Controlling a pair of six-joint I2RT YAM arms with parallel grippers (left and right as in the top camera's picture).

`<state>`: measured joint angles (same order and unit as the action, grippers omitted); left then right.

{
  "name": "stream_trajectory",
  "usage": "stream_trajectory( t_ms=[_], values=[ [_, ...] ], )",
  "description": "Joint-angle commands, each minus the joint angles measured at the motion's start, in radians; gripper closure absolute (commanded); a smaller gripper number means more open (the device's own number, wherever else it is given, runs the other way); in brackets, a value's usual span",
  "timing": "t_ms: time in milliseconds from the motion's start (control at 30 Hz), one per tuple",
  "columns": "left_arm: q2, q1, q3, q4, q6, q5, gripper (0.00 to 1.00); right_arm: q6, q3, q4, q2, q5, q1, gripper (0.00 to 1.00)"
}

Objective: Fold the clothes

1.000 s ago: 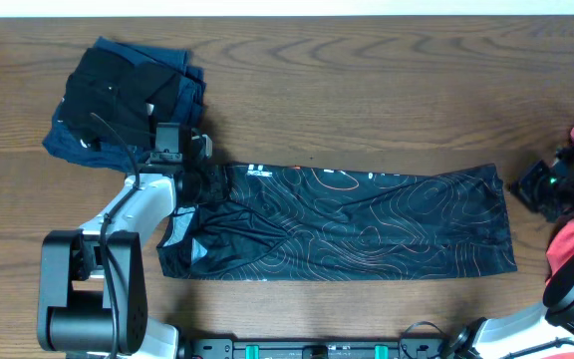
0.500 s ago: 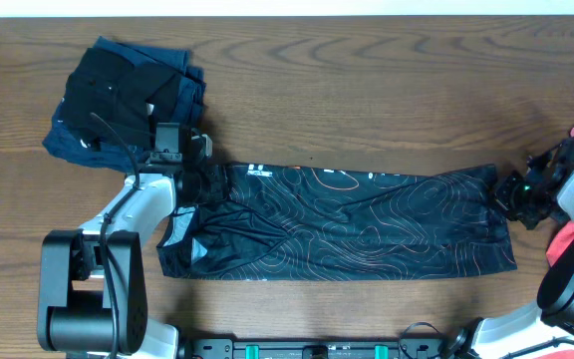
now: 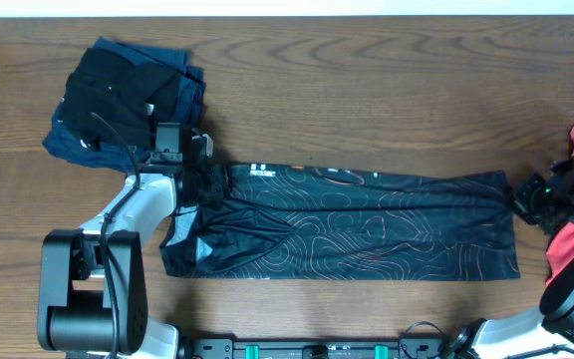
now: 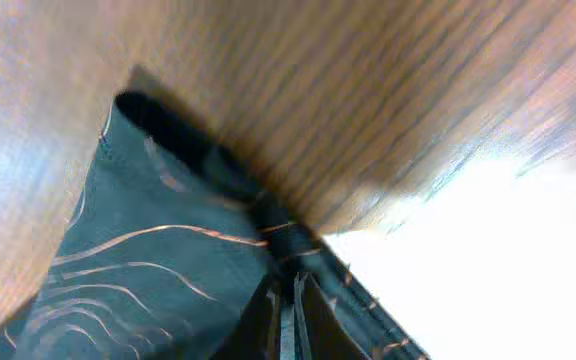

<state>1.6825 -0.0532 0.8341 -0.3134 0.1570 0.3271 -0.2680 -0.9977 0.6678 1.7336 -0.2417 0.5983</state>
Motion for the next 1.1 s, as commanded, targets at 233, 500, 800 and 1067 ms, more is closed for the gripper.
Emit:
stream_trajectory(
  t_ms=[233, 500, 800, 1067],
  values=[
    [0.032, 0.002, 0.003, -0.038, -0.006, 0.08, 0.43, 0.018, -0.08, 0.047, -0.029, -0.032, 0.042, 0.6],
    [-0.112, 0.002, 0.08, -0.23, -0.008, 0.126, 0.38, 0.246, -0.095, 0.067, -0.026, -0.122, 0.107, 0.52],
    [-0.35, 0.002, 0.107, -0.346, -0.01, 0.137, 0.22, 0.398, -0.094, 0.143, -0.025, -0.069, 0.122, 0.55],
    [-0.427, 0.002, 0.105, -0.395, -0.011, 0.137, 0.27, 0.396, -0.094, 0.249, -0.025, -0.179, 0.118, 0.65]
  ],
)
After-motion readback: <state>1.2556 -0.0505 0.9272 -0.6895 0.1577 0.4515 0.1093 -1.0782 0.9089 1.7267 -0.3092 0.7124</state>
